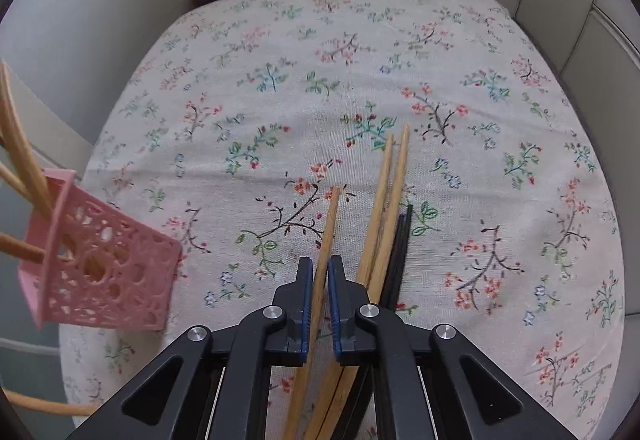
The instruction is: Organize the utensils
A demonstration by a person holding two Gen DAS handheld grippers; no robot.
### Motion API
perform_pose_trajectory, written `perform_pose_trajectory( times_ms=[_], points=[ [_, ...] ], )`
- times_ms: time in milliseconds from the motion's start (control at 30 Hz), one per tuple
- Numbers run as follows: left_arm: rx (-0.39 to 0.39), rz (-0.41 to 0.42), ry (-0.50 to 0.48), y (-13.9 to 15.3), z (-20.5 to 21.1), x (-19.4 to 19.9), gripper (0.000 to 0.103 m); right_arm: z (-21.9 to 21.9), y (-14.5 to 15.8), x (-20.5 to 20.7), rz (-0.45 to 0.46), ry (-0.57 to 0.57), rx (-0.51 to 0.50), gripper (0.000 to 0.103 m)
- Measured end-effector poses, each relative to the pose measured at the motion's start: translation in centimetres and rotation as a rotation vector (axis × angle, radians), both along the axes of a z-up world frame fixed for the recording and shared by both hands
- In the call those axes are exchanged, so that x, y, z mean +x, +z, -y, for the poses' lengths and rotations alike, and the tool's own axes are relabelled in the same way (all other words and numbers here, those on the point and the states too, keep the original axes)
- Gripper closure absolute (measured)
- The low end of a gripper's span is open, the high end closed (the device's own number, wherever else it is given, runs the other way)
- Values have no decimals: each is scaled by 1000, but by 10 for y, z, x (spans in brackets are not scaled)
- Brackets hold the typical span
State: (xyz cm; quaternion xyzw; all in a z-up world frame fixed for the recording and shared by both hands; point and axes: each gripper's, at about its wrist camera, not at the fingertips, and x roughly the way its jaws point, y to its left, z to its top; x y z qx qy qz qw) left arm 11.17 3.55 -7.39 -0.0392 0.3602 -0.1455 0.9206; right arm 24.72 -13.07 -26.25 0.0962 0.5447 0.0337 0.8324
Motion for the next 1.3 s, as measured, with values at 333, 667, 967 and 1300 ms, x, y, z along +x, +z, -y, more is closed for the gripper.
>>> perform_pose_trajectory(
  times_ms=[333, 667, 967, 1300],
  points=[
    [-13, 43, 7, 6, -2, -8, 97, 32, 92, -69, 230, 21, 54, 97],
    [-69, 162, 61, 29, -16, -18, 97, 44, 166, -137, 459, 27, 110, 97],
    [-146, 330, 176, 52, -38, -22, 97, 45, 205, -153, 577, 10, 186, 97],
    [-119, 295, 253, 33, -42, 12, 97, 44, 202, -149, 574, 13, 192, 97]
  ],
)
